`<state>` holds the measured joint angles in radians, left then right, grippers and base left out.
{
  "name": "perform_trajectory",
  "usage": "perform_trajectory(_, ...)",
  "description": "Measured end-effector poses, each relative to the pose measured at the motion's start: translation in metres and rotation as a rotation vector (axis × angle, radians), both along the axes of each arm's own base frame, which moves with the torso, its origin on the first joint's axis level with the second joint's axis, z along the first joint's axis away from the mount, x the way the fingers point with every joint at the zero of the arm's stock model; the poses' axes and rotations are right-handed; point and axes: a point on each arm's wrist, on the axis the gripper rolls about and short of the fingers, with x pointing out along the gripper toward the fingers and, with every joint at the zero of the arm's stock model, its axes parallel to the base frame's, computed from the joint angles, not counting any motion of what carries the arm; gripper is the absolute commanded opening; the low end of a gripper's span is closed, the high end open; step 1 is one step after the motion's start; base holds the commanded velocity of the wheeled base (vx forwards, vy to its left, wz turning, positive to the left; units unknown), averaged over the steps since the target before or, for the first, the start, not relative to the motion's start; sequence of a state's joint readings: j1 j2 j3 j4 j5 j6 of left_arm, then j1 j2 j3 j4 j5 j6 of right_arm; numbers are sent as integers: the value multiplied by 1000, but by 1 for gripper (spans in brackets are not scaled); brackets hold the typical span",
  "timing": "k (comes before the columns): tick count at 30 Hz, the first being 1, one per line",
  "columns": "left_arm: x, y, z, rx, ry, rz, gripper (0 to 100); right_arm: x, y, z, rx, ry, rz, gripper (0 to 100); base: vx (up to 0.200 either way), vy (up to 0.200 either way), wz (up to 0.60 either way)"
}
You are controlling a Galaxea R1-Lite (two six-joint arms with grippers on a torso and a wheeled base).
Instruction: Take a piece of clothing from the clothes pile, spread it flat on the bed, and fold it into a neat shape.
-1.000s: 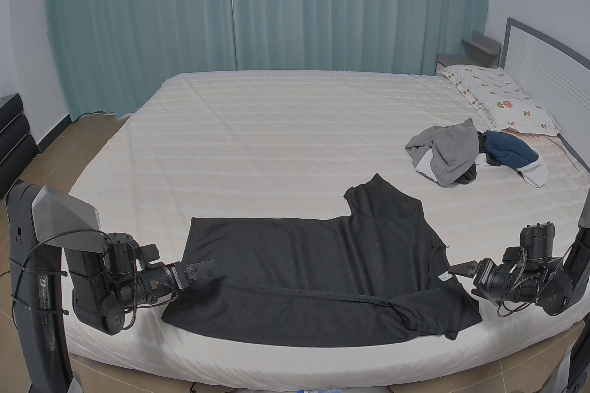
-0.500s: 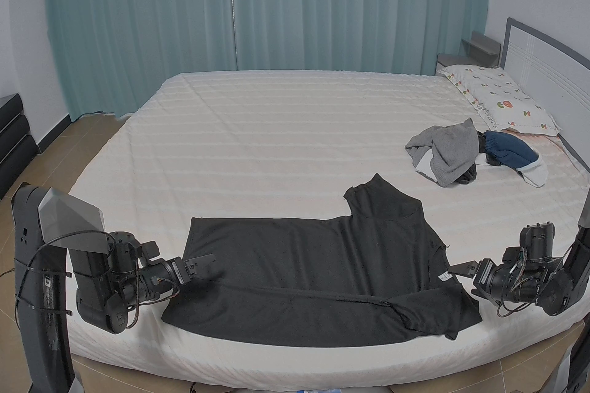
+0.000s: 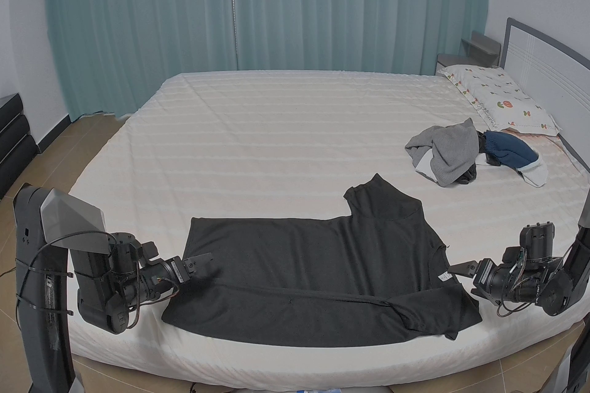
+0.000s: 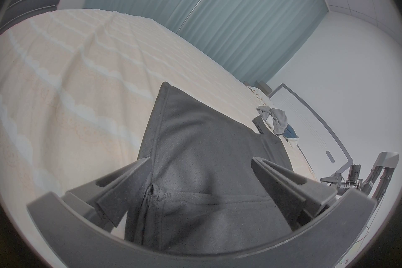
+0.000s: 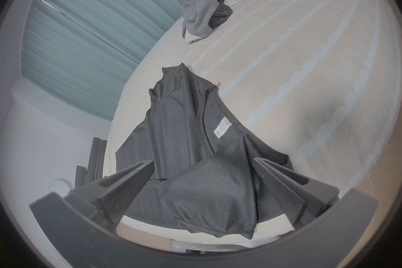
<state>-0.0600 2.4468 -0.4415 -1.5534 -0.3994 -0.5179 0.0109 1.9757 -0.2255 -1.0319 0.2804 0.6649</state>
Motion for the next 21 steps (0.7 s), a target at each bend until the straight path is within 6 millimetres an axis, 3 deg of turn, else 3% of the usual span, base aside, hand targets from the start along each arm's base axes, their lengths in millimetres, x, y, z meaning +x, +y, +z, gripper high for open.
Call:
perform_trajectory(7,-7,0,-3,2,31,-5,100,0,0,1,1,-5,-2,100,0,0,0)
perform_trajectory(8,-8,0,-3,3,33,-4,0,0,0,1,1,-5,-2,100,0,0,0)
perform_trajectory(21,-10,3,-4,4,45,8,0,1,-2,-1,6,3,-5,100,0,0,0)
